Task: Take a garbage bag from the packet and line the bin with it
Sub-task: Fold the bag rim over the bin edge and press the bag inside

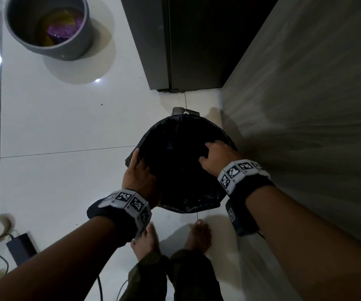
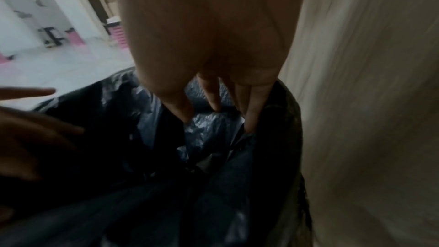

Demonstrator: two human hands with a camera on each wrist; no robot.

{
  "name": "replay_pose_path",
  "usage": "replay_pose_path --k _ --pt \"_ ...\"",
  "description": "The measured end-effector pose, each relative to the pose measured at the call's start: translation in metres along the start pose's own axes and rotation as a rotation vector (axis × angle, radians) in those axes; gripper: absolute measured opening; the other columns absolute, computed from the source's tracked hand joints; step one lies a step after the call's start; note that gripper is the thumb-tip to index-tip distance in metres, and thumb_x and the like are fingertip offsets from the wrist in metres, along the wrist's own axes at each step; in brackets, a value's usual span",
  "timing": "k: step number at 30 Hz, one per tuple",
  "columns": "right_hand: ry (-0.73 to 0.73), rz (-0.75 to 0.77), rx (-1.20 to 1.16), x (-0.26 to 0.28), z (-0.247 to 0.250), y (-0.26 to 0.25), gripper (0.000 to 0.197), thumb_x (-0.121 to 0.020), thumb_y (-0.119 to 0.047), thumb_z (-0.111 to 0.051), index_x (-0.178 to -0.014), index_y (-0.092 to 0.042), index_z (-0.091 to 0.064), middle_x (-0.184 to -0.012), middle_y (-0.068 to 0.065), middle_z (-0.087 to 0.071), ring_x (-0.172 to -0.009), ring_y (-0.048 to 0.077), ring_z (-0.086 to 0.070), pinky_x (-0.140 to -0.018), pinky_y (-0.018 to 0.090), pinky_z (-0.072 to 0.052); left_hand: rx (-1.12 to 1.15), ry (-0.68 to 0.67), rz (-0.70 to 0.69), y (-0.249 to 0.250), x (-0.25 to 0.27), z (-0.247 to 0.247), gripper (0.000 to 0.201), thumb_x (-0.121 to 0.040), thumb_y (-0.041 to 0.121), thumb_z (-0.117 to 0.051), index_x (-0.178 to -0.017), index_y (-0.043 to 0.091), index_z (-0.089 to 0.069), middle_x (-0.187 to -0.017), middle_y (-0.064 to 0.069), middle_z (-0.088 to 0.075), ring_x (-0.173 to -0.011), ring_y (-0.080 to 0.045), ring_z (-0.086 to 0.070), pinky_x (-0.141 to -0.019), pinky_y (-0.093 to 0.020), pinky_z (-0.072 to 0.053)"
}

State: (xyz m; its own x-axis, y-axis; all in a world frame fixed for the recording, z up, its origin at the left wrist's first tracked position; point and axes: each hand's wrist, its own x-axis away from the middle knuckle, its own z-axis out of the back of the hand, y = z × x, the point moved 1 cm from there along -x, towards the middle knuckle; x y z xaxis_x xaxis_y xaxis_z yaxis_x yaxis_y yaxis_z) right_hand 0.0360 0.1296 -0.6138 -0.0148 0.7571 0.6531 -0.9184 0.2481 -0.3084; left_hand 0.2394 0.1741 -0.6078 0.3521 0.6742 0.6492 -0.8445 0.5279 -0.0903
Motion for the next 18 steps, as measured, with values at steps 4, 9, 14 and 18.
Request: replay_pose_path --k 4,9,14,18 --pt "0.193 0.008 -0.319 0.008 0.005 0.001 0.044 -0.082 -0.031 -0.053 -0.122 -0.013 -0.057 -0.127 0.012 -0.057 -0.116 0.032 -0.055 -0.095 0.046 -0.048 -0.027 -0.019 0.005 0.012 0.000 0.014 0.059 -0.088 0.044 -0.031 -0.137 0.014 -0.045 -0.142 -0.011 -0.048 -0.141 -0.036 -0.023 -0.116 -0.057 0.002" --pt "0.506 -0.086 -0.321 0.039 -0.001 0.018 0.038 -0.086 -0.020 -0.053 -0.124 -0.025 -0.055 -0.134 0.004 -0.049 -0.118 0.024 -0.050 -0.088 0.034 -0.044 0.321 -0.029 -0.267 0.040 0.004 0.002 0.070 -0.086 0.044 -0.003 -0.127 0.018 -0.055 -0.136 -0.006 -0.055 -0.132 -0.025 -0.043 -0.110 -0.040 -0.026" --pt "0.440 -0.209 -0.491 0.045 -0.023 0.038 0.048 -0.093 -0.016 -0.048 -0.138 -0.031 -0.041 -0.141 0.006 -0.043 -0.124 0.027 -0.049 -0.084 0.029 -0.040 0.324 -0.128 -0.305 0.040 0.007 0.004 0.056 -0.095 0.037 -0.017 -0.100 0.008 -0.065 -0.104 -0.014 -0.069 -0.107 -0.031 -0.058 -0.094 -0.036 -0.039" --pt "0.444 -0.213 -0.773 0.041 -0.029 0.045 0.053 -0.094 -0.011 -0.047 -0.143 -0.026 -0.034 -0.147 0.006 -0.043 -0.134 0.026 -0.043 -0.108 0.040 -0.039 0.564 0.357 -0.151 0.010 -0.002 0.005 0.045 -0.084 0.034 -0.039 -0.114 0.011 -0.063 -0.128 -0.018 -0.057 -0.130 -0.036 -0.045 -0.103 -0.047 -0.041"
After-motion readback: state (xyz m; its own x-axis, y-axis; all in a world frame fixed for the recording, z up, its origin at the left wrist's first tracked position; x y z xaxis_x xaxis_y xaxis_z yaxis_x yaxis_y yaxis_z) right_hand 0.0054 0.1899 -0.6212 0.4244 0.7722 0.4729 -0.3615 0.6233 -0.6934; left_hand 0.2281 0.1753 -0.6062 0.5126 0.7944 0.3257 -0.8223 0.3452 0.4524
